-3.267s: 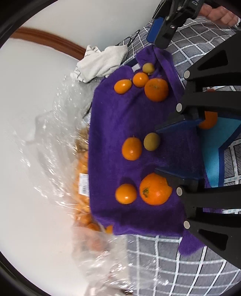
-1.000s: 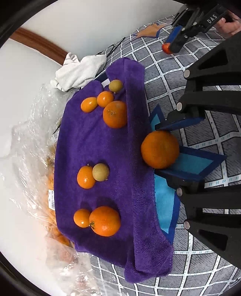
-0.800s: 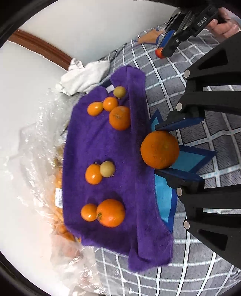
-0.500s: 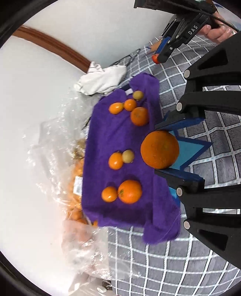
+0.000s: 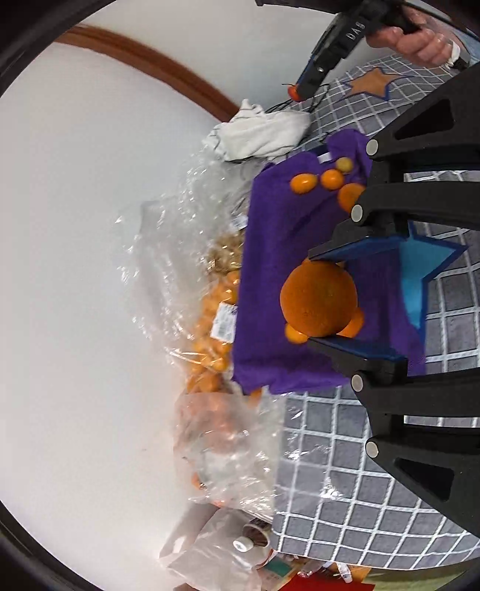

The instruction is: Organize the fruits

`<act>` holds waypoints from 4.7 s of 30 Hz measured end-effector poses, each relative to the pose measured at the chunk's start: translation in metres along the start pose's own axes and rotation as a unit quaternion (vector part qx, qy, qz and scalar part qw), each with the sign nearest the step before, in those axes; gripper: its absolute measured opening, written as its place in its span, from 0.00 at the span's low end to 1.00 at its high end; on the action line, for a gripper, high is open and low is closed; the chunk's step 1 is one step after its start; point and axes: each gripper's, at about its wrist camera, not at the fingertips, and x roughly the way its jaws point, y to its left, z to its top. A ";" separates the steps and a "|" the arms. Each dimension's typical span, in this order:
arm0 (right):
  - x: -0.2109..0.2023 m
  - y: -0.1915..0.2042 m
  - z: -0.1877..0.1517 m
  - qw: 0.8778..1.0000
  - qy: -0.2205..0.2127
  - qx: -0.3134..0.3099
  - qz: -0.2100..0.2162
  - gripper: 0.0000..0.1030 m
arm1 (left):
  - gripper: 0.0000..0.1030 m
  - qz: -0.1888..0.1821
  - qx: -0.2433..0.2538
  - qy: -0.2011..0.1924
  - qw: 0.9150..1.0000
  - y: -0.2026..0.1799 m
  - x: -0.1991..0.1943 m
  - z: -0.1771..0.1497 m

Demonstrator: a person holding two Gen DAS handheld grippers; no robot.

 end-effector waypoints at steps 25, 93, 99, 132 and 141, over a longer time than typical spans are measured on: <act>0.160 -0.019 0.037 0.992 0.123 -0.003 0.005 0.23 | 0.36 -0.019 0.005 0.083 0.996 -0.003 0.132 0.045; -0.068 0.026 -0.032 0.996 0.003 -0.030 -0.086 0.79 | 0.71 0.022 0.038 -0.012 0.999 -0.059 -0.071 -0.041; -0.101 0.032 -0.052 0.996 -0.014 -0.019 -0.091 0.87 | 0.73 0.024 0.034 -0.036 0.998 -0.064 -0.100 -0.059; -0.154 0.039 -0.089 0.994 -0.026 -0.015 -0.102 0.91 | 0.74 0.036 0.037 -0.065 0.997 -0.072 -0.140 -0.088; -0.159 0.038 -0.090 0.994 -0.030 -0.012 -0.107 0.91 | 0.74 0.035 0.033 -0.067 0.997 -0.063 -0.146 -0.089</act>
